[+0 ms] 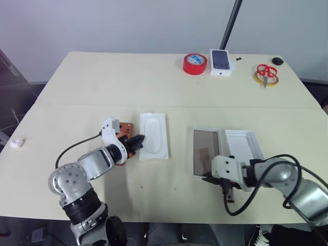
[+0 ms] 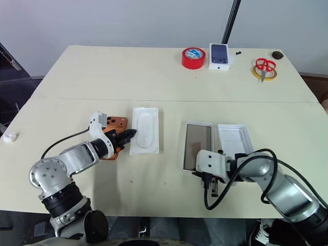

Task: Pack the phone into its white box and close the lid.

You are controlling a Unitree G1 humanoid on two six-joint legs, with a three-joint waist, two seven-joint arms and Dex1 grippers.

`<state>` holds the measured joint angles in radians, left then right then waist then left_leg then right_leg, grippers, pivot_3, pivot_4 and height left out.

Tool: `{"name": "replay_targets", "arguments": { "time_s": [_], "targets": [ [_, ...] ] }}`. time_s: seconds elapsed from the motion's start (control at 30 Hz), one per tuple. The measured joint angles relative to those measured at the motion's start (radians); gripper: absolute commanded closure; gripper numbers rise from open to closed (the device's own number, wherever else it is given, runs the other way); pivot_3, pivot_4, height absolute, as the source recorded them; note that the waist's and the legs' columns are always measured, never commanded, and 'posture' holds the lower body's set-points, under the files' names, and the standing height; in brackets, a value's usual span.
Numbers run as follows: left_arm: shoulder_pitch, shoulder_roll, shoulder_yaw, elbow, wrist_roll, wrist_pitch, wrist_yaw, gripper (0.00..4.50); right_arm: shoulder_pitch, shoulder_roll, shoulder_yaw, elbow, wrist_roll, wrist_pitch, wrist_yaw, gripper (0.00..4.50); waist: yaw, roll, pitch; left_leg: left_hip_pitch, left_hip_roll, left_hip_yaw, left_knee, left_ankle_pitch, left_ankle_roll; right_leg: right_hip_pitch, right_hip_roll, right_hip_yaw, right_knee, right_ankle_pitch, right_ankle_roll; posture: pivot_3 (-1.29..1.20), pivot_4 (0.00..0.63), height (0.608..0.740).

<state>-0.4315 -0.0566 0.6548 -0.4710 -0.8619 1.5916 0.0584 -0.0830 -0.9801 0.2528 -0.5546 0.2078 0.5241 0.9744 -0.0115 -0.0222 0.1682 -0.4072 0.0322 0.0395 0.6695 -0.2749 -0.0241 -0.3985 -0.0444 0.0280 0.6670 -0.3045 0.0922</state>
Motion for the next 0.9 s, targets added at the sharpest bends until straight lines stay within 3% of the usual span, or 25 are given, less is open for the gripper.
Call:
{"name": "replay_targets", "arguments": {
  "time_s": [0.4,0.63,0.9],
  "targets": [
    [-0.082,0.056,0.086,-0.012,-0.02,0.014,0.02,4.5,-0.255,0.281,0.209,0.098,-0.173,0.049,-0.1,4.46,0.003,-0.001,0.0,-0.001,-0.001,-0.005,0.0,0.005,-0.008,0.001,-0.002,-0.004,0.0,0.0,0.0,0.0,0.15,0.718],
    [-0.077,-0.008,0.043,-0.017,-0.051,0.014,0.057,4.5,-0.26,0.354,0.171,0.074,-0.142,0.146,-0.129,1.1,0.004,-0.001,0.0,-0.002,-0.001,-0.006,0.0,0.003,-0.005,0.001,-0.003,-0.005,0.0,0.0,0.0,0.0,0.15,0.718],
    [-0.084,-0.056,-0.091,0.024,-0.034,0.014,0.081,4.5,-0.203,0.214,-0.105,0.041,-0.004,0.128,-0.055,1.1,0.001,-0.001,0.0,-0.001,-0.001,-0.007,-0.001,0.003,-0.005,0.002,-0.002,-0.005,-0.001,0.0,0.0,0.0,0.15,0.718]
  ]
}}
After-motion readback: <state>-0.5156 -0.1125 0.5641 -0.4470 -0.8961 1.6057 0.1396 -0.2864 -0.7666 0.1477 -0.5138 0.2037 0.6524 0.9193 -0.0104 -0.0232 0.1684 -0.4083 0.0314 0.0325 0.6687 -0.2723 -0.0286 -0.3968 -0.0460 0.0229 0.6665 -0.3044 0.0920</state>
